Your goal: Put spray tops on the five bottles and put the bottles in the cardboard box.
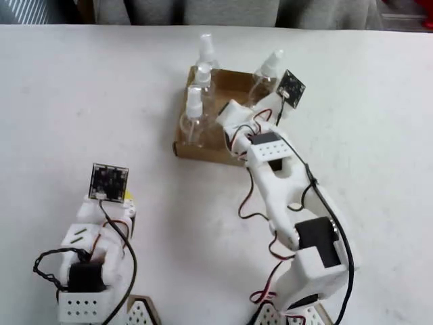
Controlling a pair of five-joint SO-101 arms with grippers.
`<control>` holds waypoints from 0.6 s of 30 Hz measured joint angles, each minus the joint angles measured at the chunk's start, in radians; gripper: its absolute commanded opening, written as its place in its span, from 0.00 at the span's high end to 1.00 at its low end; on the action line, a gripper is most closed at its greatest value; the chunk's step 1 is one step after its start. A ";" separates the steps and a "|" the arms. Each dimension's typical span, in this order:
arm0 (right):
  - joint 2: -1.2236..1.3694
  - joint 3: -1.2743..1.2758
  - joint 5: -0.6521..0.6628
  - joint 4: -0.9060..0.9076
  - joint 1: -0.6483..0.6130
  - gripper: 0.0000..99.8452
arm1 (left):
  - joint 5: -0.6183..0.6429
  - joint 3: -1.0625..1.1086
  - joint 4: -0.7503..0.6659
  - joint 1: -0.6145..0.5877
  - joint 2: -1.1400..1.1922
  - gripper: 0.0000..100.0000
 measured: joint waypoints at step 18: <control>0.100 -0.029 0.000 -0.117 0.018 0.71 | 0.000 0.000 0.000 0.000 0.000 0.98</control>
